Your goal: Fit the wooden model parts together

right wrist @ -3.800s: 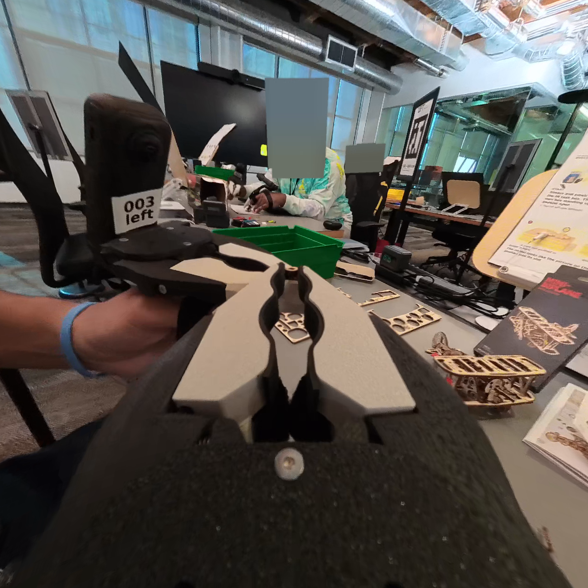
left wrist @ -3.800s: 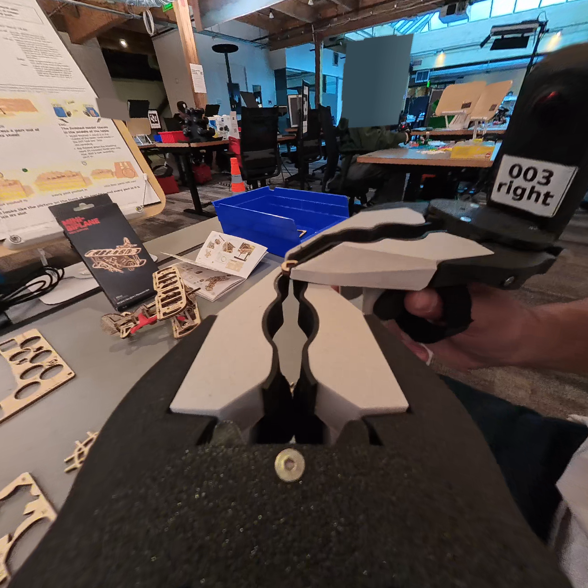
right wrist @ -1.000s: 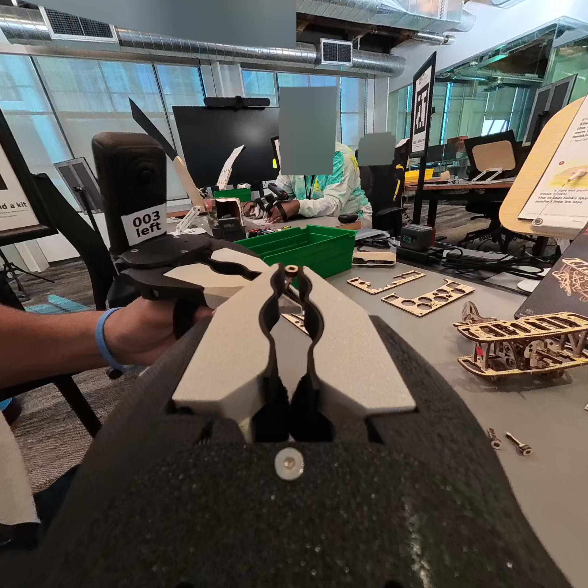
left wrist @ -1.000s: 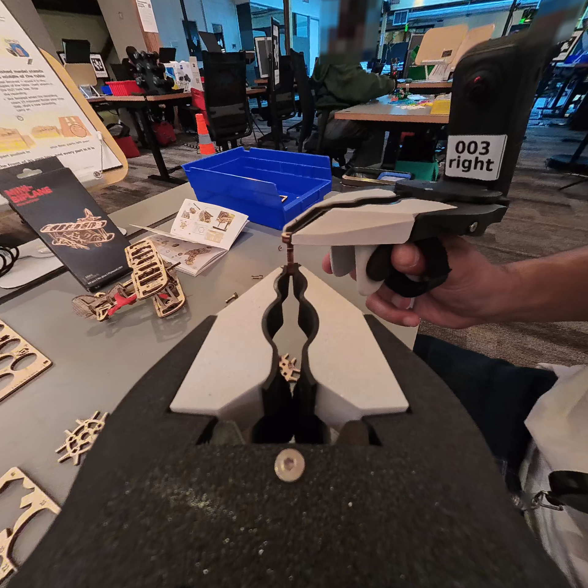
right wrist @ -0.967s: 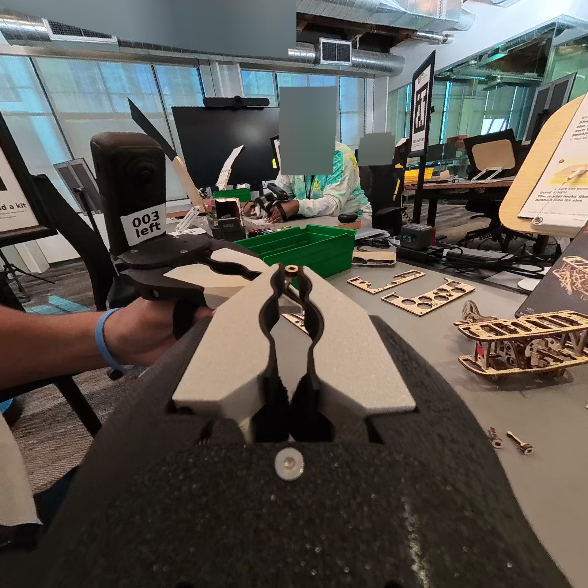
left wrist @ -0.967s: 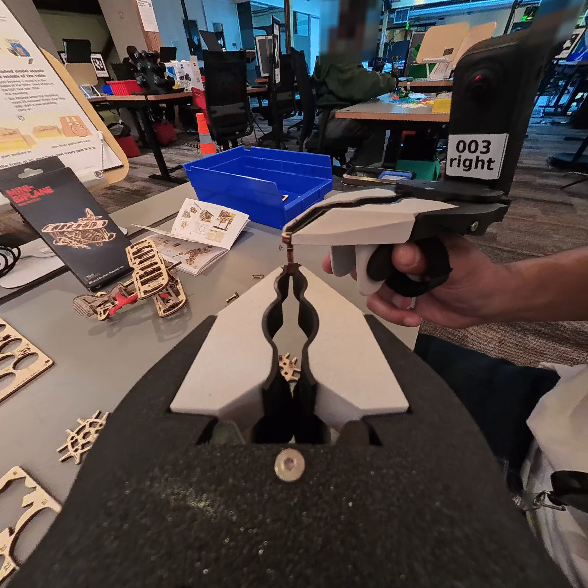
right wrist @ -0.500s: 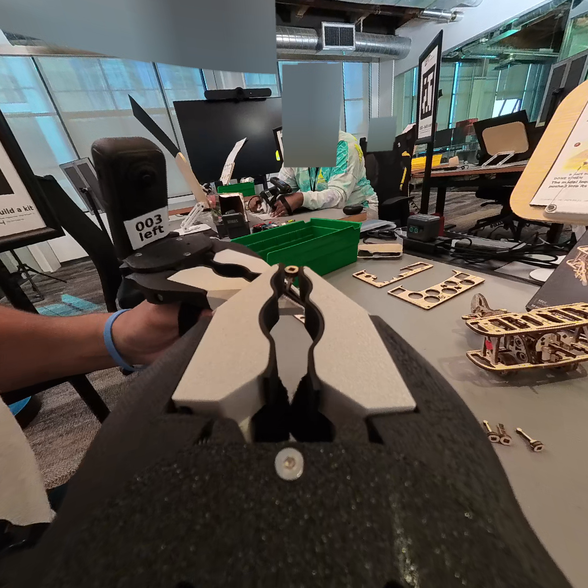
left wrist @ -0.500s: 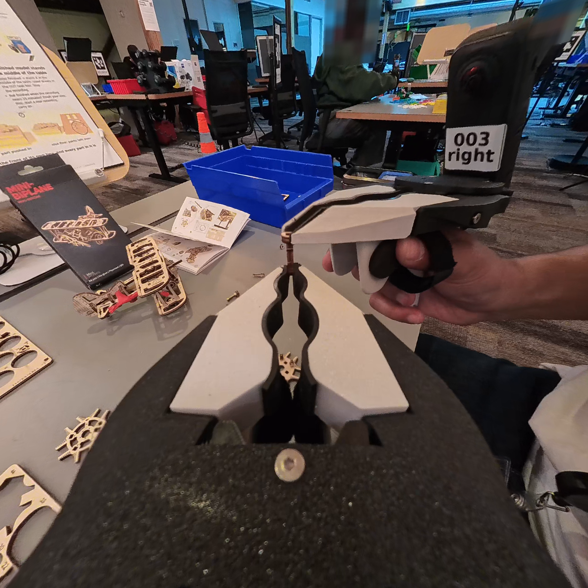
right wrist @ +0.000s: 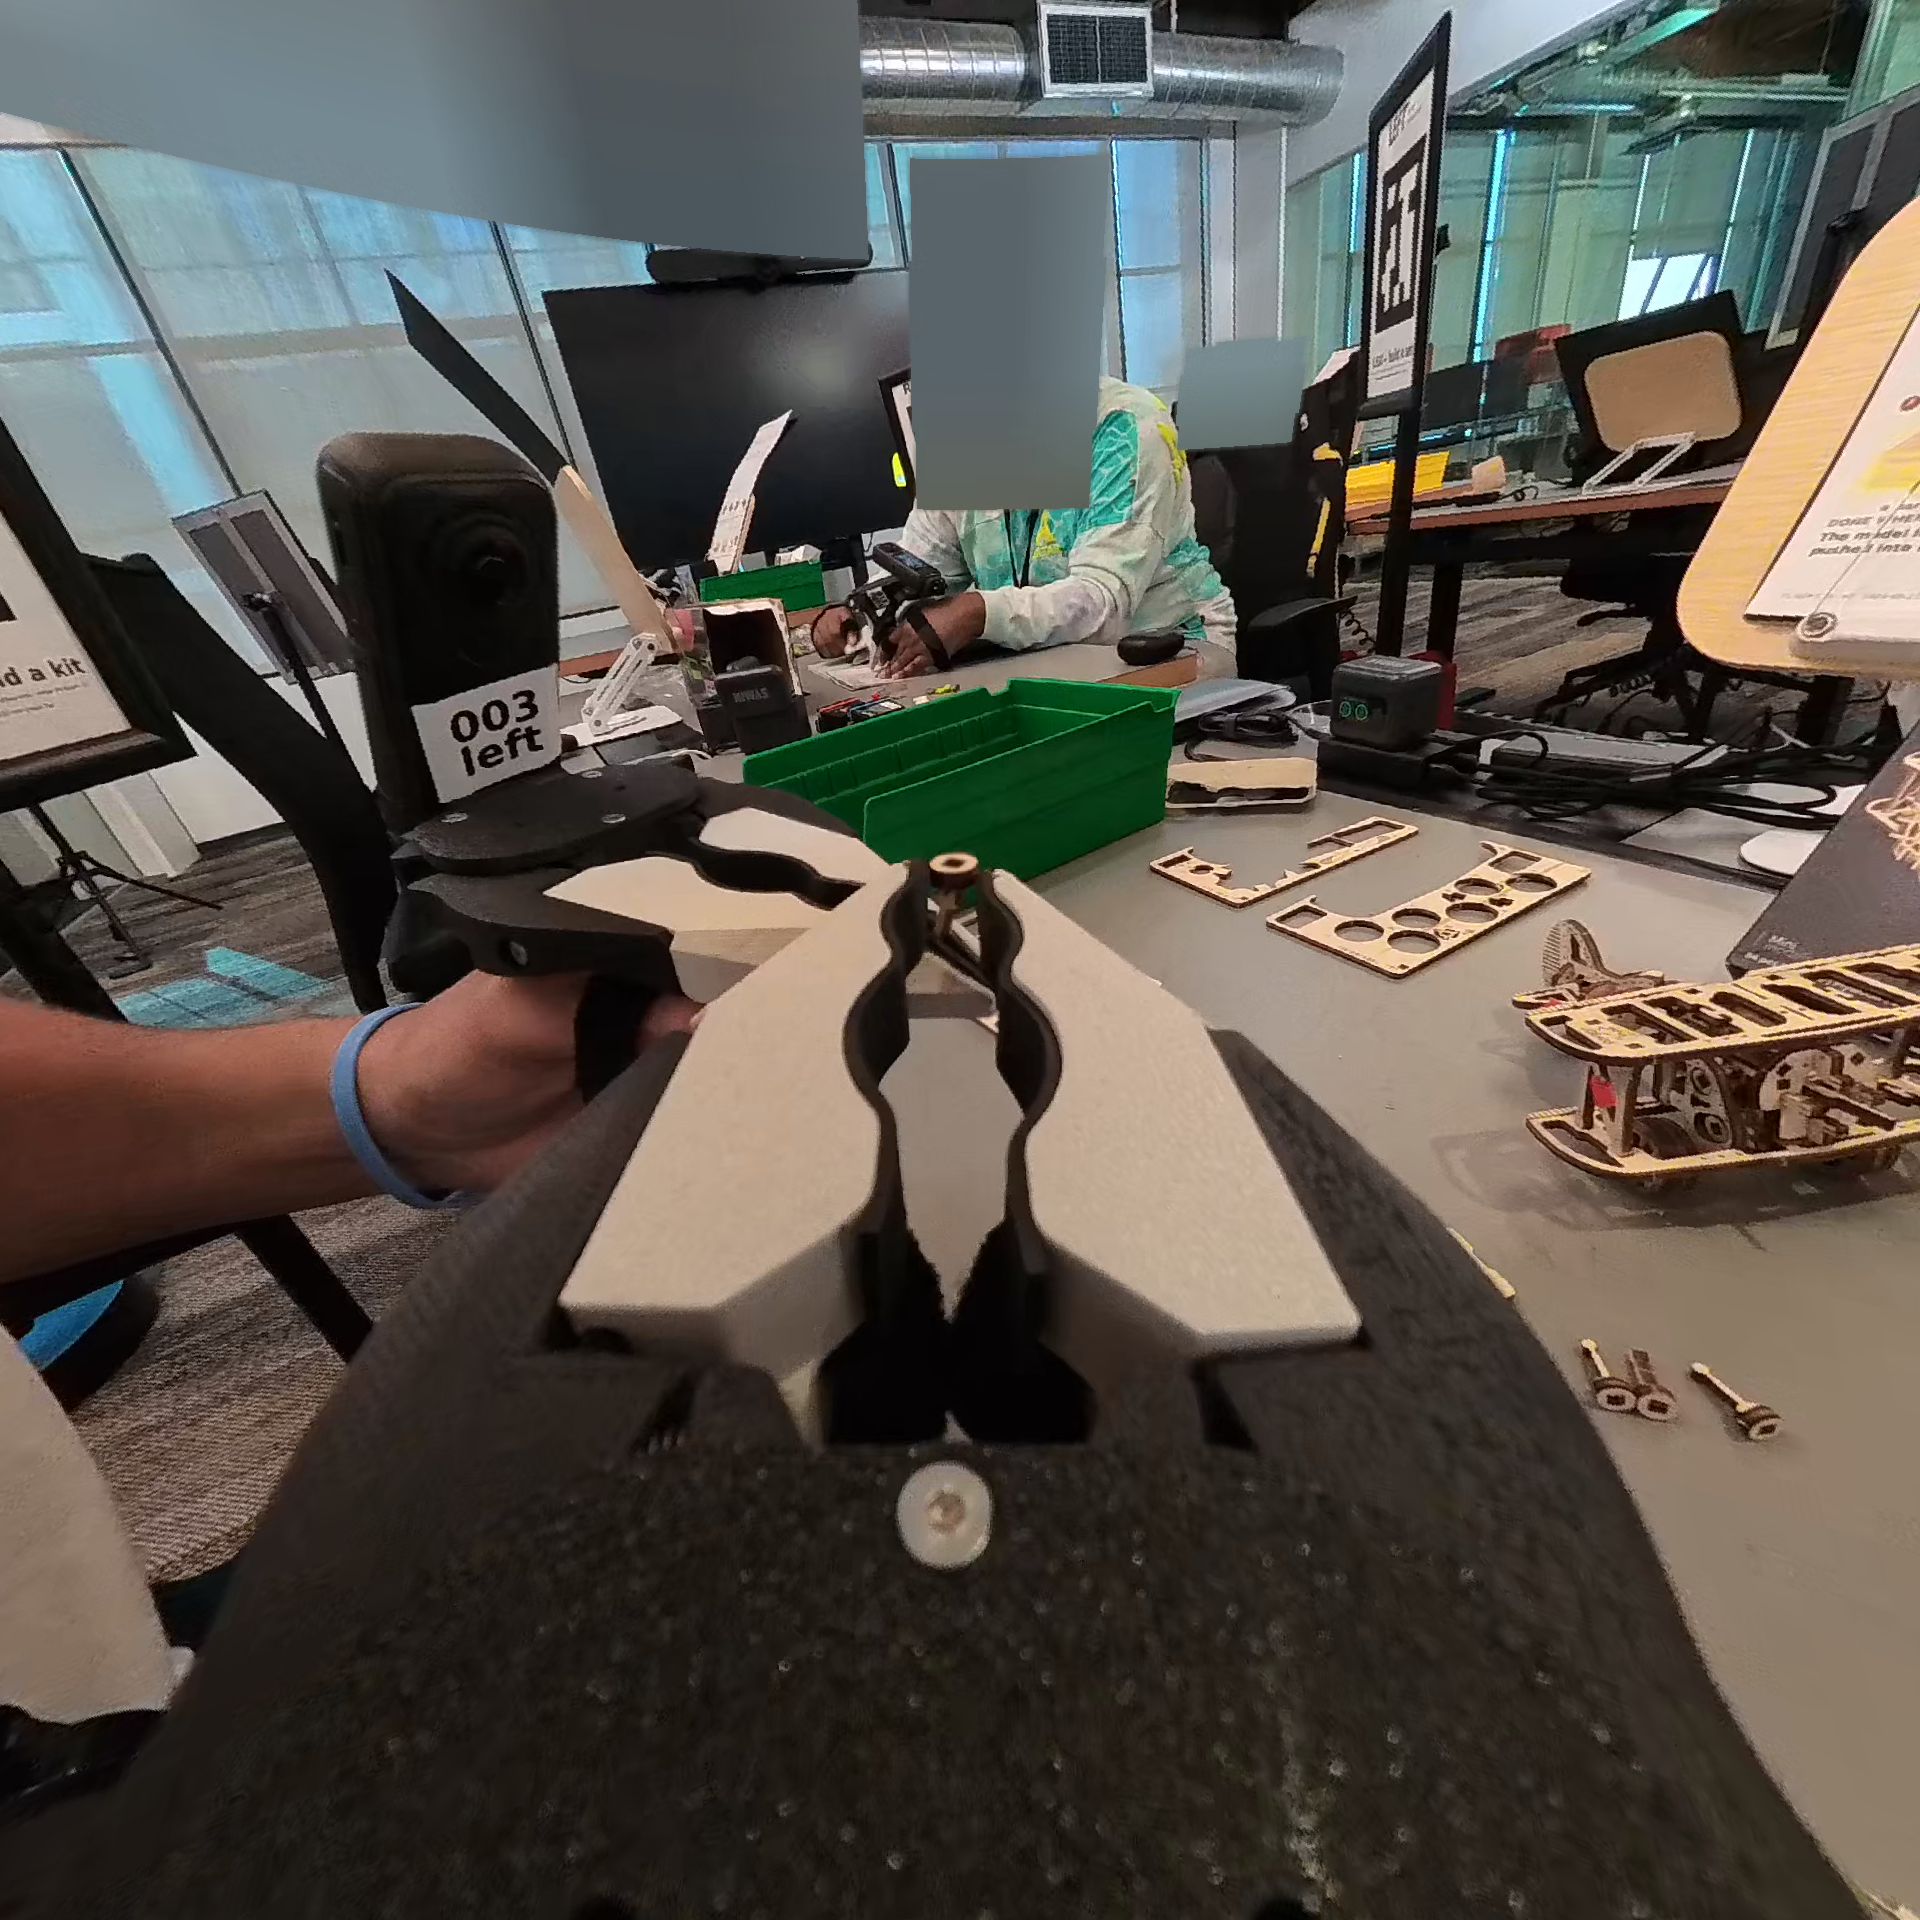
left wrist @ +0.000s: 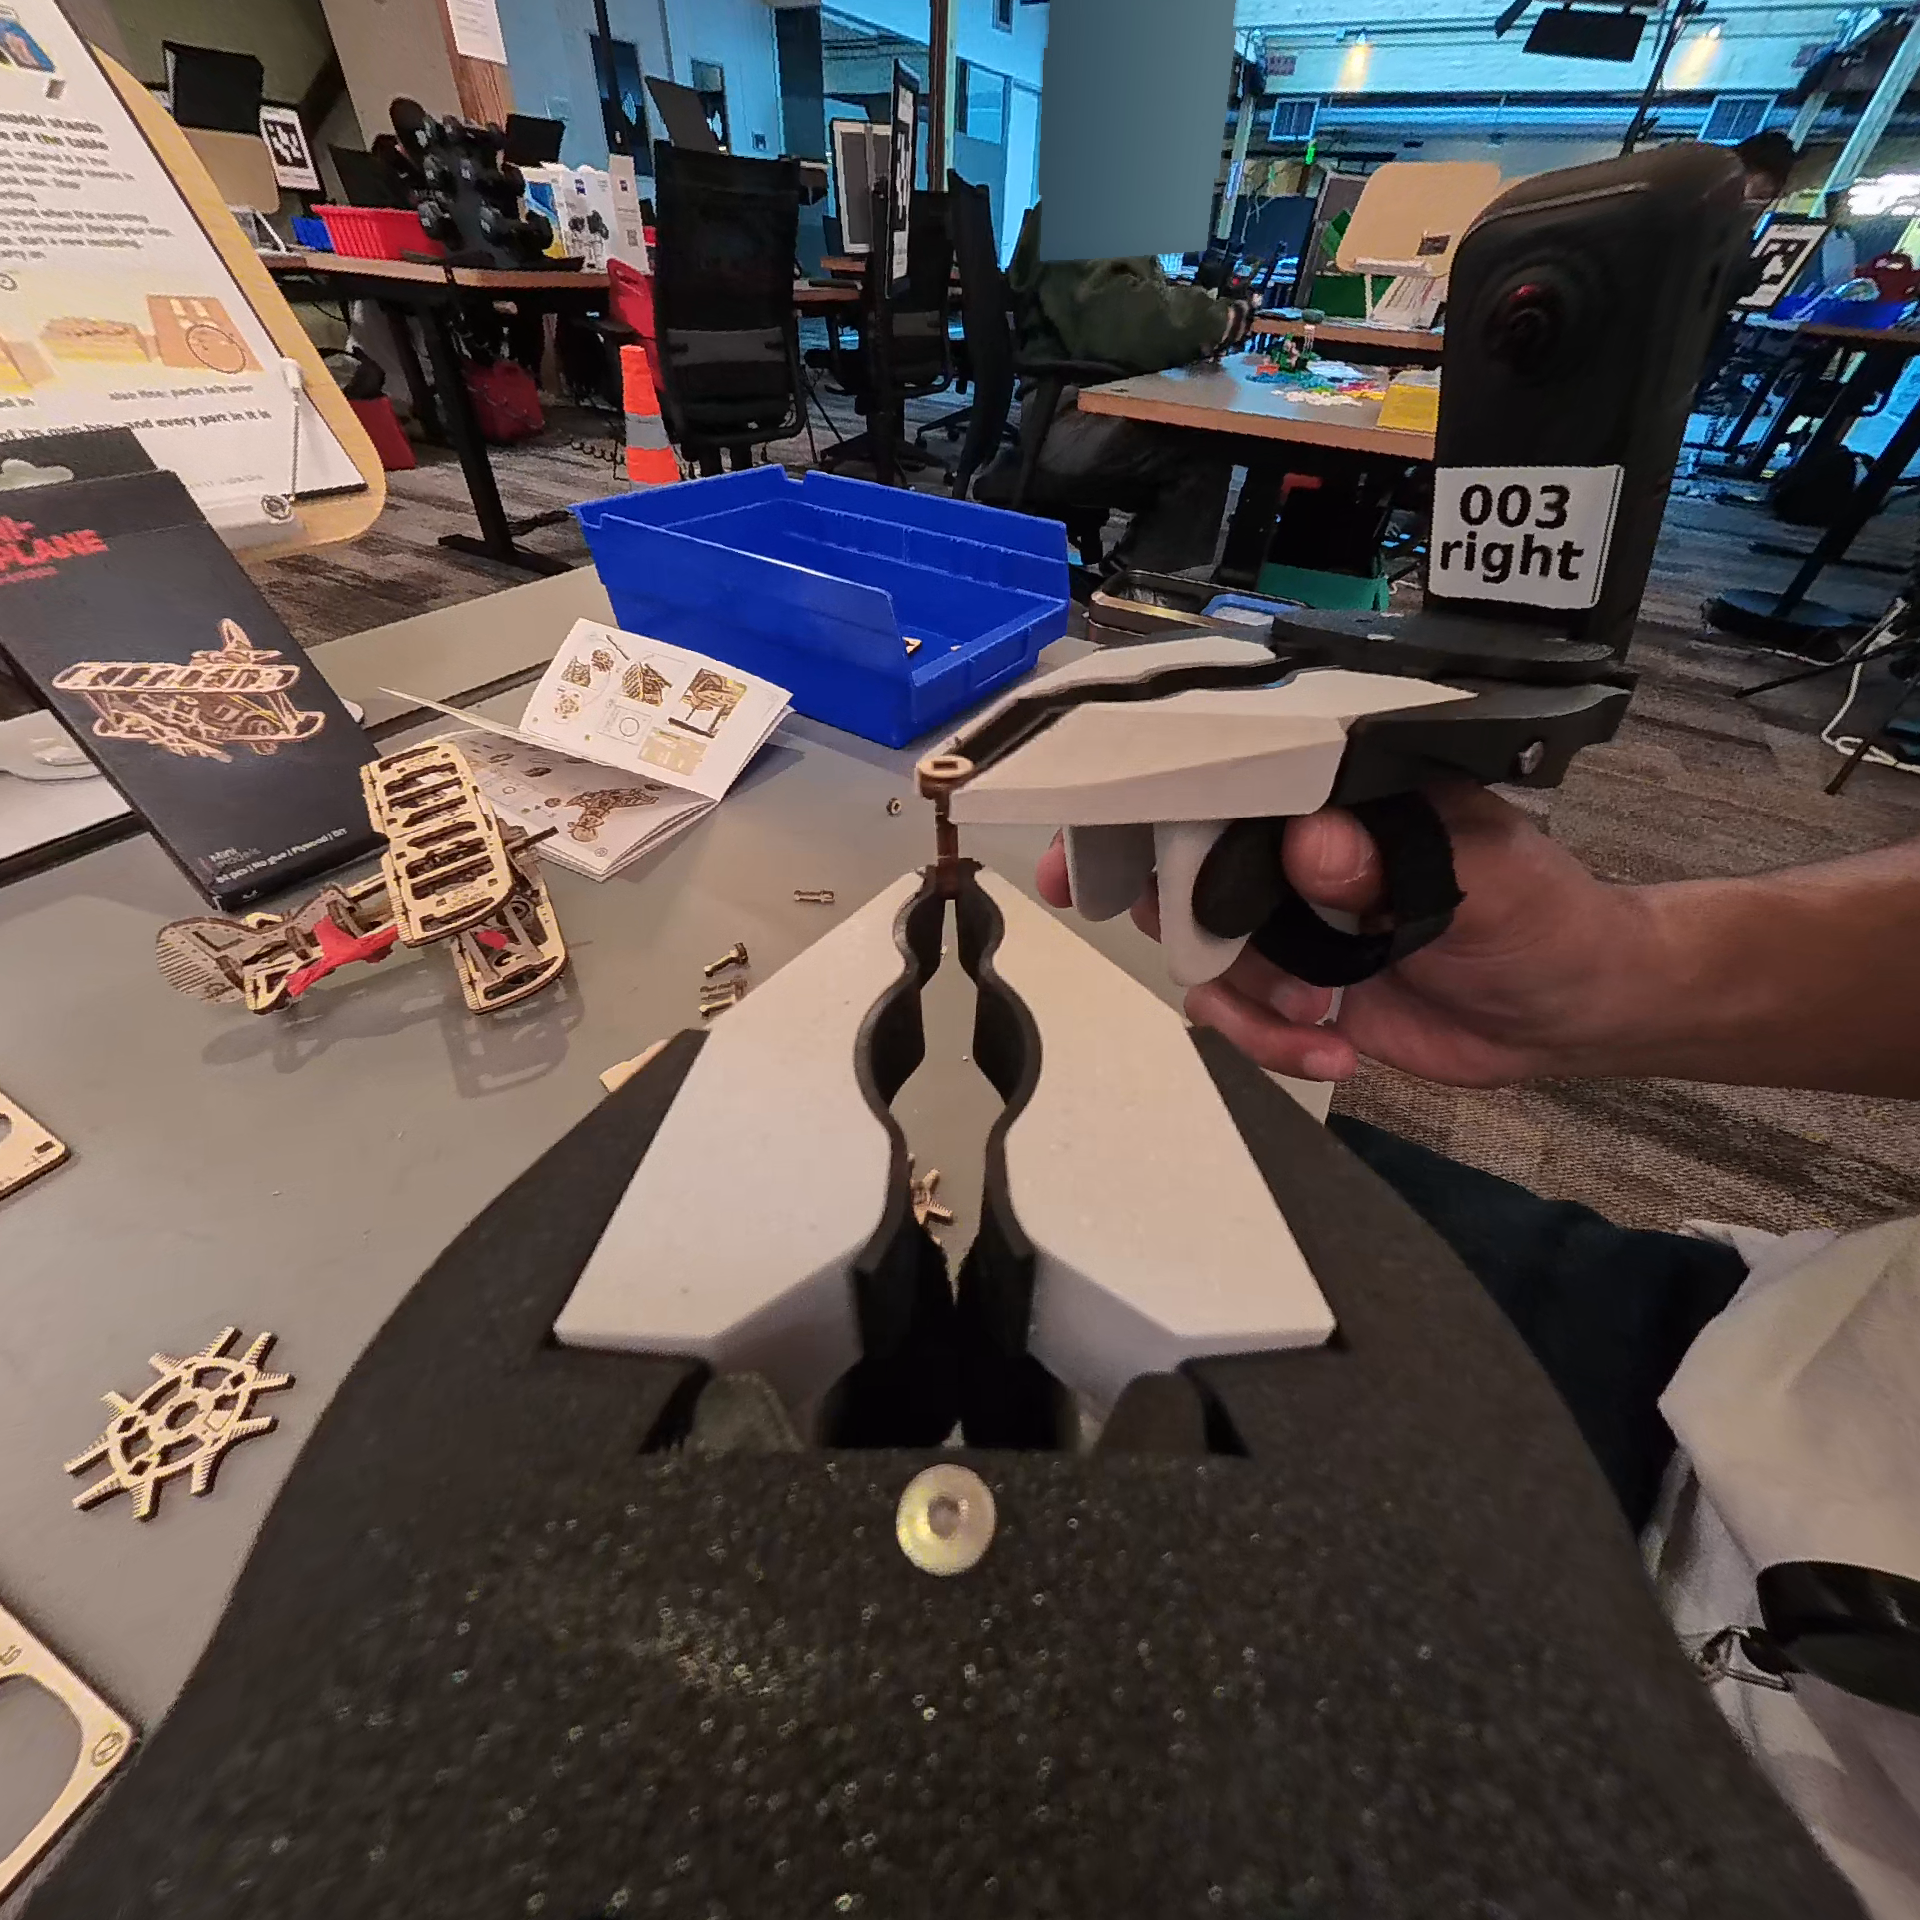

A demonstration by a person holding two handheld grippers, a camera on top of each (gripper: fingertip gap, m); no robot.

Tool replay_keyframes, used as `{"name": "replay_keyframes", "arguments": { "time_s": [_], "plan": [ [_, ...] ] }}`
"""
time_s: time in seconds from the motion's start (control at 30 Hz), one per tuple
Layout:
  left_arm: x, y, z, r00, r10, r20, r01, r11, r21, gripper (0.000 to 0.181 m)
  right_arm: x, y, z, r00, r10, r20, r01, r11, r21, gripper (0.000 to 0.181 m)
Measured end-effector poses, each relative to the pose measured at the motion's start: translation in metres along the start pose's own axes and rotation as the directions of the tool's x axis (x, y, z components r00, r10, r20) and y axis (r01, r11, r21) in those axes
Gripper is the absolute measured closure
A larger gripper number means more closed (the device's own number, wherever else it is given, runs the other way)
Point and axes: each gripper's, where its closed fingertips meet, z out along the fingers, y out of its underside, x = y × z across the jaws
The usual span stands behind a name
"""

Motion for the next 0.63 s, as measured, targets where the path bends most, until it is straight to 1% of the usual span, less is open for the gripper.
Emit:
{"name": "replay_keyframes", "arguments": {
  "time_s": [0.17, 0.27, 0.3, 0.37, 0.4, 0.43, 0.47, 0.5, 0.53, 0.57, 0.6, 0.63],
  "plan": [
    [-0.001, 0.0, 0.0, 1.0, -0.007, 0.002, 0.007, 1.0, 0.005, 0.181, -0.001, -0.001, 0.0, 1.0, 0.012, 0.017, -0.012, 1.0, 0.002, 0.166],
    [-0.004, -0.001, -0.002, 1.0, -0.005, 0.006, 0.005, 1.0, 0.007, 0.181, -0.004, -0.009, -0.004, 0.996, 0.056, 0.067, -0.058, 0.998, 0.016, 0.151],
    [-0.005, 0.0, -0.002, 1.0, -0.002, 0.008, 0.002, 1.0, 0.007, 0.181, -0.003, -0.016, -0.008, 0.99, 0.099, 0.097, -0.102, 0.994, 0.029, 0.147],
    [-0.007, -0.002, -0.005, 1.0, 0.01, 0.013, -0.01, 1.0, 0.019, 0.181, 0.008, -0.026, -0.014, 0.961, 0.239, 0.141, -0.243, 0.97, 0.011, 0.12],
    [-0.007, -0.004, -0.006, 1.0, 0.02, 0.01, -0.02, 0.999, 0.026, 0.181, 0.013, -0.027, -0.017, 0.926, 0.331, 0.179, -0.331, 0.943, -0.033, 0.118],
    [-0.006, -0.005, -0.006, 0.999, 0.032, 0.009, -0.033, 0.999, 0.031, 0.181, 0.016, -0.022, -0.02, 0.867, 0.45, 0.215, -0.436, 0.893, -0.11, 0.12],
    [-0.005, -0.007, -0.007, 0.999, 0.044, 0.007, -0.044, 0.998, 0.038, 0.181, 0.019, -0.012, -0.022, 0.785, 0.581, 0.215, -0.542, 0.813, -0.214, 0.114],
    [-0.003, -0.008, -0.007, 0.999, 0.051, 0.001, -0.051, 0.998, 0.043, 0.181, 0.018, -0.003, -0.023, 0.68, 0.702, 0.213, -0.635, 0.709, -0.308, 0.105],
    [-0.001, -0.009, -0.006, 0.999, 0.055, -0.004, -0.054, 0.997, 0.046, 0.181, 0.014, -0.002, -0.026, 0.562, 0.789, 0.25, -0.701, 0.614, -0.362, 0.1],
    [0.001, -0.009, -0.005, 0.998, 0.057, -0.008, -0.056, 0.997, 0.044, 0.181, 0.013, 0.004, -0.025, 0.465, 0.854, 0.232, -0.752, 0.519, -0.406, 0.102],
    [0.003, -0.008, -0.004, 0.998, 0.06, -0.012, -0.06, 0.997, 0.041, 0.181, 0.008, 0.011, -0.025, 0.385, 0.902, 0.198, -0.771, 0.432, -0.468, 0.101],
    [0.005, -0.008, -0.004, 0.998, 0.066, -0.014, -0.065, 0.997, 0.038, 0.181, 0.001, 0.012, -0.025, 0.308, 0.931, 0.198, -0.778, 0.366, -0.511, 0.102]
  ]
}}
